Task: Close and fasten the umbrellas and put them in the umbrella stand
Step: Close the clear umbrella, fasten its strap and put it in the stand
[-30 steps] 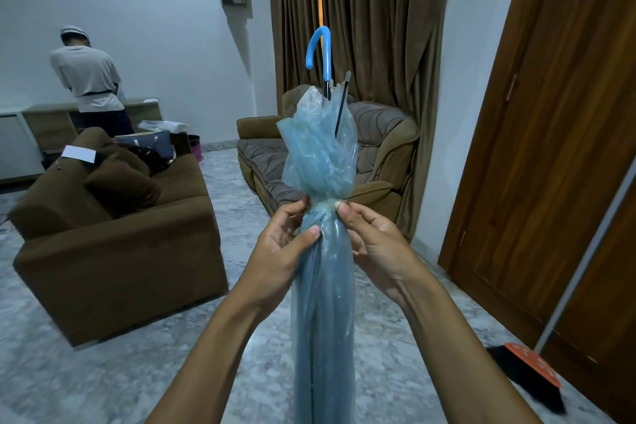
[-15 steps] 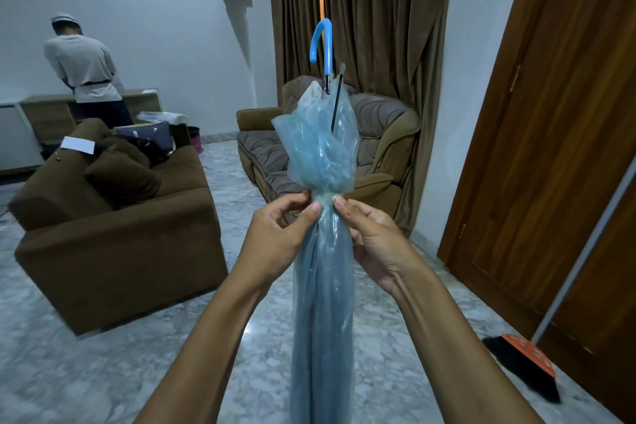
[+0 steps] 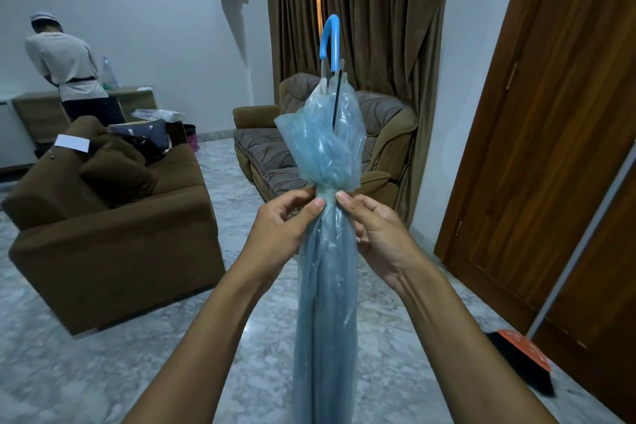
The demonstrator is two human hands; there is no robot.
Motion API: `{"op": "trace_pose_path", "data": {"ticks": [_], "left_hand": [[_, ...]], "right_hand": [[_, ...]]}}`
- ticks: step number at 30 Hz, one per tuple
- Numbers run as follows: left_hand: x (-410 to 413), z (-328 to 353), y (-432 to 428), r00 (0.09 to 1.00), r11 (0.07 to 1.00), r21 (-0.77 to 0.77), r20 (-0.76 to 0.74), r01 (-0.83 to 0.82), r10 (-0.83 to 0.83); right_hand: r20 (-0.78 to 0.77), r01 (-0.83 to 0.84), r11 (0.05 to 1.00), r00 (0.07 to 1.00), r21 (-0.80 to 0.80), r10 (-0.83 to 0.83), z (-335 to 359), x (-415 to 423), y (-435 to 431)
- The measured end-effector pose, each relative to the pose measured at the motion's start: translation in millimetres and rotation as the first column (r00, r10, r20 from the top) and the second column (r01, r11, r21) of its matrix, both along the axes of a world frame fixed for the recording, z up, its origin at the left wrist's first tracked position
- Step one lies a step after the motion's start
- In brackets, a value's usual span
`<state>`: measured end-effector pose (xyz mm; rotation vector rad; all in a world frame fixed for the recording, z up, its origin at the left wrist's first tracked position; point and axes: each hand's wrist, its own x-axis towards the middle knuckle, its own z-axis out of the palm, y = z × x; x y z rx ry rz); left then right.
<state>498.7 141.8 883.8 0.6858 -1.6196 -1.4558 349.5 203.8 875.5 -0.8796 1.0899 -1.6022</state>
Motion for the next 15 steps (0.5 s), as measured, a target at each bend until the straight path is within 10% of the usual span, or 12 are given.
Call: {"op": "trace_pose_path", "data": {"ticks": [15], "left_hand": [[-18, -2, -7, 1.000, 0.999, 0.034, 0.023, -0.021, 0.020]], "right_hand": [[-0.293, 0.287, 0.957, 0.912, -0.052, -0.289, -4, -2, 15]]}}
